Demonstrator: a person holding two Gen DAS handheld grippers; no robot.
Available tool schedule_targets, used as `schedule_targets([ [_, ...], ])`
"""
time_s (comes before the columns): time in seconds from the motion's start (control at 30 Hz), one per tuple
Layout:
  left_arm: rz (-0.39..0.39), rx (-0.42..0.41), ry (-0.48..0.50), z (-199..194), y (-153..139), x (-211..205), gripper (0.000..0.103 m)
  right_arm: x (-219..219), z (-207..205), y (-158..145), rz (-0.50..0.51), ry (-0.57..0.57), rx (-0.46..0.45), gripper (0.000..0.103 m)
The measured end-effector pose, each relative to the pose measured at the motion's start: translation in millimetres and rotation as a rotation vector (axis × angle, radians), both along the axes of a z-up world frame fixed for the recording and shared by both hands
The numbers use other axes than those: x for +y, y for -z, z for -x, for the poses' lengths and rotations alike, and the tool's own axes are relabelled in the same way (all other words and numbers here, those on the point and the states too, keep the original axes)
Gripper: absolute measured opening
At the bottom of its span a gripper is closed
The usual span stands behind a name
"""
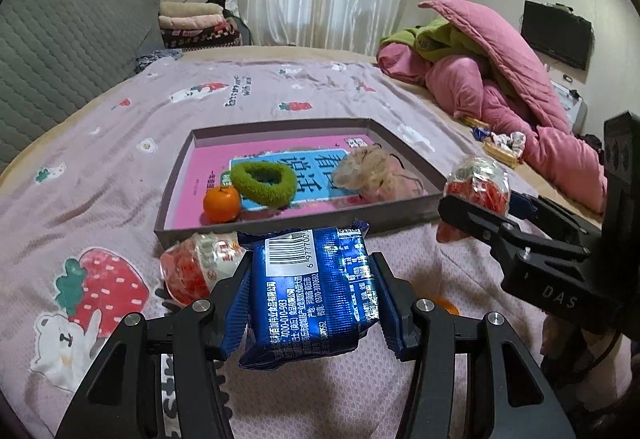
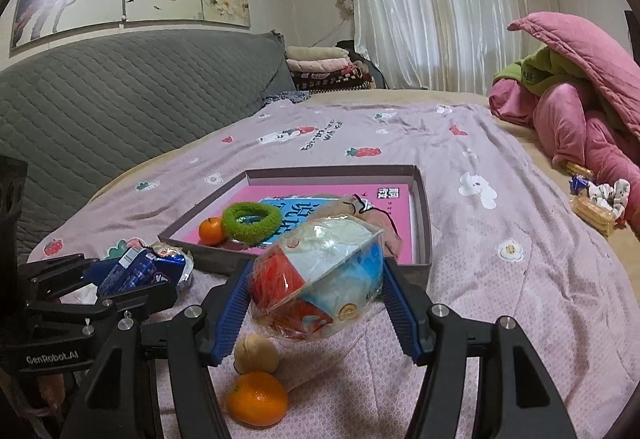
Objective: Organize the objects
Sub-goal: 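Lift and carry the blue packet and candy bag over the tray with both grippers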
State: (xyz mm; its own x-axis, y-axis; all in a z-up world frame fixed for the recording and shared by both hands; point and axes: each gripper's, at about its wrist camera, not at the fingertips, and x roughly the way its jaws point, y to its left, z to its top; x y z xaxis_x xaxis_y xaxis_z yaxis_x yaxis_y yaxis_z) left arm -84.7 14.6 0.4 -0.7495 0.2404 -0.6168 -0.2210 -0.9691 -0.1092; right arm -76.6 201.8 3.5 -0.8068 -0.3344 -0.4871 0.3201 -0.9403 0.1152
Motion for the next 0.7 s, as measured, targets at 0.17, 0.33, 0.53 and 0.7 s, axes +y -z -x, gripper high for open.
schedule_targets([
  [0.17,-0.006,0.013,-0.005,10.5,-6.4,-2.4,0.056,-1.8,-0.6,-4.5,-0.006,-0.002,0.019,0.063],
  [0.33,0.003,0.036,-0.001,23.8,-14.1,-1.1,0.056,-4.5,3.0,-8.2,-0.026,-0.006,0.032,0.063],
  [0.53,0.002,0.051,-0.001,42.7,-20.8,-2.9,0.056,-4.9,16.3,-17.2,-0.051,0.000,0.052,0.063],
  [0.7,0.003,0.060,-0.008,64.3,-25.6,-4.7,0.056,-3.3,32.9,-22.8,-0.065,0.010,0.058,0.063],
])
